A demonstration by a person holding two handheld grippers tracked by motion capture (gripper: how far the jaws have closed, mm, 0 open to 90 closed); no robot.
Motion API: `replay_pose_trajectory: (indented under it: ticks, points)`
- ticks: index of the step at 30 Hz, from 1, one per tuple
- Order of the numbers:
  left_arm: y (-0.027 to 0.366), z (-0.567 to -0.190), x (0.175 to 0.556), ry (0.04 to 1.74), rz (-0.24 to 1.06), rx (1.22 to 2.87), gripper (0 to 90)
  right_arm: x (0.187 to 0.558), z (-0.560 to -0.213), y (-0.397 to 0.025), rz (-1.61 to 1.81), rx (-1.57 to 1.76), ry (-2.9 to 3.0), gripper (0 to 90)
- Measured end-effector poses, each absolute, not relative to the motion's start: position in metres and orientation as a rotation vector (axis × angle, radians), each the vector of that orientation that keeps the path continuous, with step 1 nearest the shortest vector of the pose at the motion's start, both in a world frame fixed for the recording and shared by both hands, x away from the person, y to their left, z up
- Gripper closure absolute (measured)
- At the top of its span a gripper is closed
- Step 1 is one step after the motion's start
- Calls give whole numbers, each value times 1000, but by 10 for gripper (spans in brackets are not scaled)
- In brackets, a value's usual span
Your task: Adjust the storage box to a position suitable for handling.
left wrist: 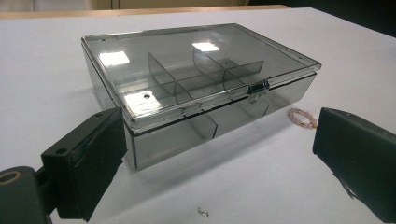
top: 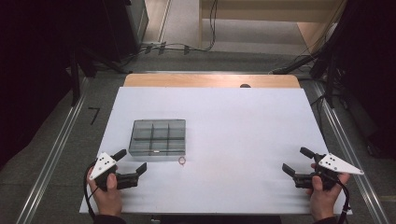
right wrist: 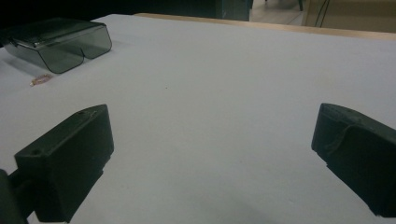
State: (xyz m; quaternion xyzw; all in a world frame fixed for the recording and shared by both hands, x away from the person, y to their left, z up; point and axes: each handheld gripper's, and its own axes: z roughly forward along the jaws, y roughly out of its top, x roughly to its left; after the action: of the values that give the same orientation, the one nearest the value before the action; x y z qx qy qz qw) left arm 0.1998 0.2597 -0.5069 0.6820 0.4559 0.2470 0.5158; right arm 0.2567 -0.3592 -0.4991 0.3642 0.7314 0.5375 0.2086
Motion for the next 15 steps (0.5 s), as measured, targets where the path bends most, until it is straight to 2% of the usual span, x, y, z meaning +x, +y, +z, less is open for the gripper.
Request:
replay_pose_trajectory:
  ticks: [15]
  points:
    - [258,-497,200,1109,628,1637,25,257,-500,-359,1508,1008,2045,0]
